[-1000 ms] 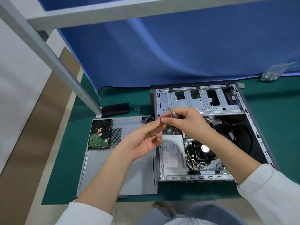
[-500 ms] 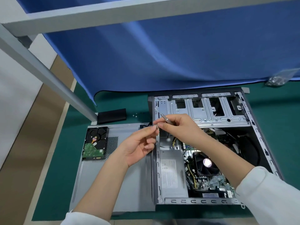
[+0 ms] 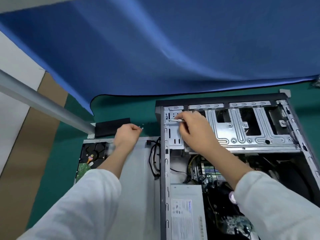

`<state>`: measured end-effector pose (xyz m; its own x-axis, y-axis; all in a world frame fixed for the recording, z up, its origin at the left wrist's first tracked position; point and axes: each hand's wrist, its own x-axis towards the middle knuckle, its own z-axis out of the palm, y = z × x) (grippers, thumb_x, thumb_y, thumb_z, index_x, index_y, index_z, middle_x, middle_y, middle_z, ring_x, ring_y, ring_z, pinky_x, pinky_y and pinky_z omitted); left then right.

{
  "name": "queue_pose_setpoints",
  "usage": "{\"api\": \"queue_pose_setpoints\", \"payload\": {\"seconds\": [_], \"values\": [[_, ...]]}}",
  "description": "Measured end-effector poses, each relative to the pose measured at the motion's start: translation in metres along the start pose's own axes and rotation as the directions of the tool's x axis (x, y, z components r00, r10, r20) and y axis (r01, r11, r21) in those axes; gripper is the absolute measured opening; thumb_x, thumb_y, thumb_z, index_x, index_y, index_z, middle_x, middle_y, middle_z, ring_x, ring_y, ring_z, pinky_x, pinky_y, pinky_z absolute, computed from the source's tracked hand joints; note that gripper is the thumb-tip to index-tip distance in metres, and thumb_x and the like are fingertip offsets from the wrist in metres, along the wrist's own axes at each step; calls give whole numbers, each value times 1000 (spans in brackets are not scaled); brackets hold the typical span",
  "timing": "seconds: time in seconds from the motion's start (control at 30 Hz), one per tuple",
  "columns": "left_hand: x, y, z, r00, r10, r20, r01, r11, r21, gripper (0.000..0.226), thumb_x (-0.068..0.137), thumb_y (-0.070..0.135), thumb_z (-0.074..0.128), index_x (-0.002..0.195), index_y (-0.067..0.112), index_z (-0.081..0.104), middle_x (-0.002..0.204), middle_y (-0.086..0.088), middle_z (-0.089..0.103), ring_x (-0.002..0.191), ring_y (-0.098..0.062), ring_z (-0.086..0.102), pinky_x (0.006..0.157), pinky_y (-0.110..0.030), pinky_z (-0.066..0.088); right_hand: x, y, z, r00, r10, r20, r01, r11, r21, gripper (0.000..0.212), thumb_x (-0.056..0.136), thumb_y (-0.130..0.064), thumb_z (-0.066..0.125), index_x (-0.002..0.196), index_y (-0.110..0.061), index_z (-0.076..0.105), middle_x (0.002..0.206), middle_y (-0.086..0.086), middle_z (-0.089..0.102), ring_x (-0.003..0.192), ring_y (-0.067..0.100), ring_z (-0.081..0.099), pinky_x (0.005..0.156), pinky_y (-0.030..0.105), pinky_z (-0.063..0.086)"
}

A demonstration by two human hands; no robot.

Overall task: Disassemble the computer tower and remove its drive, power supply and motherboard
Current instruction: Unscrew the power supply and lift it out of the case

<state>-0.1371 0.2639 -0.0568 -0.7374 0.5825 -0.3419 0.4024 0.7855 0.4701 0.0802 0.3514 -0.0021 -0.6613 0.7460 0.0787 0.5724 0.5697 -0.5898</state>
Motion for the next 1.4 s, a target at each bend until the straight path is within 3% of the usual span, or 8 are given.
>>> {"api": "queue_pose_setpoints", "payload": {"seconds": [0.57,0.7,0.87,1.0,1.13,1.23,1.3,1.4], "values": [[28,16,32,996,13,-85,9,967,254,26,86,36,61,102,18,70,102,-14,66,99,-34,60,75,-35,50,2,2,1,998,16,-67,-14,1000,25,18,88,-18,50,104,-22,59,72,-24,35,76,9,46,62,26,31],[7,23,7,993,2,-119,-17,992,-123,23,90,28,59,106,17,71,102,-3,69,98,-23,62,76,-24,43,0,3,-1,995,94,-34,-85,972,220,15,92,-29,48,107,-26,47,86,-15,48,79,4,49,65,23,39],[-64,43,-36,968,250,21,-171,720,-673,15,88,22,64,99,32,68,90,7,65,75,2,57,70,-17,48,-6,-18,-9,996,92,-1,-83,907,414,5,98,-21,45,96,-21,49,89,-7,54,79,0,50,67,12,36],[-107,55,-42,921,373,114,-106,522,-846,20,89,28,54,105,28,66,94,5,69,76,-9,56,66,-21,49,-12,-55,-7,980,-14,199,-93,853,514,9,98,-26,48,98,-27,57,67,-10,60,56,-4,52,55,10,37],[-118,53,-38,954,295,62,-56,376,-925,23,86,34,52,93,19,68,83,-2,66,78,-15,58,67,-23,51,-12,-68,-5,974,-24,227,-94,864,495,14,96,-29,51,103,-24,62,79,-11,62,70,-4,53,64,12,39],[-90,29,-43,977,200,-72,-174,559,-810,17,95,23,51,87,21,65,84,7,69,82,-8,63,73,-14,49,-11,-43,-5,985,27,173,-67,971,228,29,96,-34,50,118,-18,57,100,-6,53,97,7,46,84,19,37],[-61,7,-46,968,202,-150,-249,861,-443,16,96,23,52,89,18,66,89,1,70,79,-9,61,68,-9,42,-16,-23,-5,992,54,112,-65,993,103,27,98,-29,46,118,-15,55,105,-5,49,105,10,41,92,23,34],[-23,-18,-33,959,284,11,-284,954,96,23,94,26,56,106,11,68,100,-7,65,90,-22,58,75,-27,42,-23,-12,2,996,-70,46,72,997,-27,20,97,-17,47,113,-12,57,99,-1,50,98,17,44,87,32,41]]}}
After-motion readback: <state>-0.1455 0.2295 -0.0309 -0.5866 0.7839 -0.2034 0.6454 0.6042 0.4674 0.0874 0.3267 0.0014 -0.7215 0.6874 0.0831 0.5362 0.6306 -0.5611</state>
